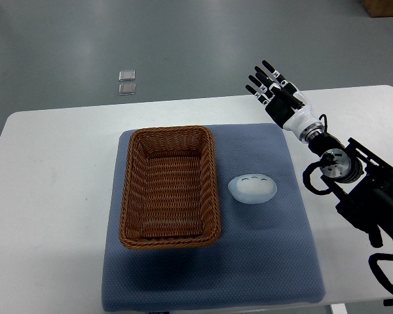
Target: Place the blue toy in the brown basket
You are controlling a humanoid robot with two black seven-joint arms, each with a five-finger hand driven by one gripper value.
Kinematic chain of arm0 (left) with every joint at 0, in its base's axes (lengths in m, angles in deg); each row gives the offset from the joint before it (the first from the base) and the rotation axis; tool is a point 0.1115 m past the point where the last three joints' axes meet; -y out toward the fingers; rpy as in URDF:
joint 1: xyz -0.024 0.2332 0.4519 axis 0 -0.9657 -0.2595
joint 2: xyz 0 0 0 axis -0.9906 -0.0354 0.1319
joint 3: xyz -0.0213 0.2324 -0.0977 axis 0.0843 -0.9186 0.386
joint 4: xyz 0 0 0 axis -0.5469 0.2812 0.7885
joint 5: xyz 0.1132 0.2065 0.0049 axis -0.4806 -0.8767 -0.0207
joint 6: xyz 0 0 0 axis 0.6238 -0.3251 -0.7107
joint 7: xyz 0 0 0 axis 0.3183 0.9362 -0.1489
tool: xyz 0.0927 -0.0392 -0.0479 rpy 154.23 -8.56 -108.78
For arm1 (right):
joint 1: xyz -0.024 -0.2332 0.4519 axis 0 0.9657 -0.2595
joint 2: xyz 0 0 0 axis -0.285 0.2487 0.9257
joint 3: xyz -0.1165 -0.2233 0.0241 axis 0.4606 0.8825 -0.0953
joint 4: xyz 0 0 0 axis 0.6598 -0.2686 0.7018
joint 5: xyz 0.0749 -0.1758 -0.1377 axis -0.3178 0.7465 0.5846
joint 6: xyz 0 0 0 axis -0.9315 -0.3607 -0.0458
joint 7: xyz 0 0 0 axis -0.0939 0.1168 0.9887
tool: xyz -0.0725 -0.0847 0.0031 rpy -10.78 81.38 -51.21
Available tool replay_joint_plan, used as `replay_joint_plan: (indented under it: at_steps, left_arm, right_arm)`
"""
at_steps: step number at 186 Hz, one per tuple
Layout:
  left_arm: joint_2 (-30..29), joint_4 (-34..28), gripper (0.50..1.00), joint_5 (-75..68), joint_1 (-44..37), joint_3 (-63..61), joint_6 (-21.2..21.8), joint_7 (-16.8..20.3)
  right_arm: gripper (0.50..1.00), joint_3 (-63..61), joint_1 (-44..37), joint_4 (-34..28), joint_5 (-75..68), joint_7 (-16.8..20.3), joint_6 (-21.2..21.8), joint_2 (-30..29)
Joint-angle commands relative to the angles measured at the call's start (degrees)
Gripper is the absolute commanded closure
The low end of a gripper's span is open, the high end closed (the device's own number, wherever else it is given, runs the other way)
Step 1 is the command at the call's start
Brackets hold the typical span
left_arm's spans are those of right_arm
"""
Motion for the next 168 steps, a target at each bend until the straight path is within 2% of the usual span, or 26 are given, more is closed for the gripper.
replay_joint_plan:
  at_steps: [1,56,95,114,129,153,168]
  left_arm:
    - [0.0,0.31,0.5,-0.08,0.0,-0.15,-0.03,0.0]
    - [0.0,0.4,0.5,0.01,0.0,0.03,-0.03,0.0]
    - [0.0,0.48,0.5,-0.08,0.0,0.03,-0.03,0.0]
    - [0.0,0.57,0.5,-0.08,0.0,0.03,-0.11,0.0]
    - [0.0,0.57,0.5,-0.08,0.0,-0.06,-0.2,0.0]
    - [0.0,0.66,0.5,-0.08,0.0,-0.15,-0.47,0.0]
    - [0.0,0.66,0.5,-0.17,-0.09,-0.24,-0.64,0.09]
  right_arm:
    - [0.591,0.03,0.0,-0.04,0.0,0.0,-0.17,-0.08]
    - [0.591,0.29,-0.35,-1.54,1.14,0.44,0.97,0.45]
    - [0.591,10.66,-6.77,-3.47,11.52,3.16,3.96,6.95]
    - [0.591,19.71,-12.04,-8.83,18.63,3.6,7.39,14.07]
    - [0.593,28.84,-19.24,-14.54,25.04,5.8,11.17,20.04]
    - [0.593,48.19,-33.49,-18.85,28.92,7.03,12.66,24.27]
    - [0.593,62.5,-44.46,-24.73,29.01,7.91,12.58,26.02]
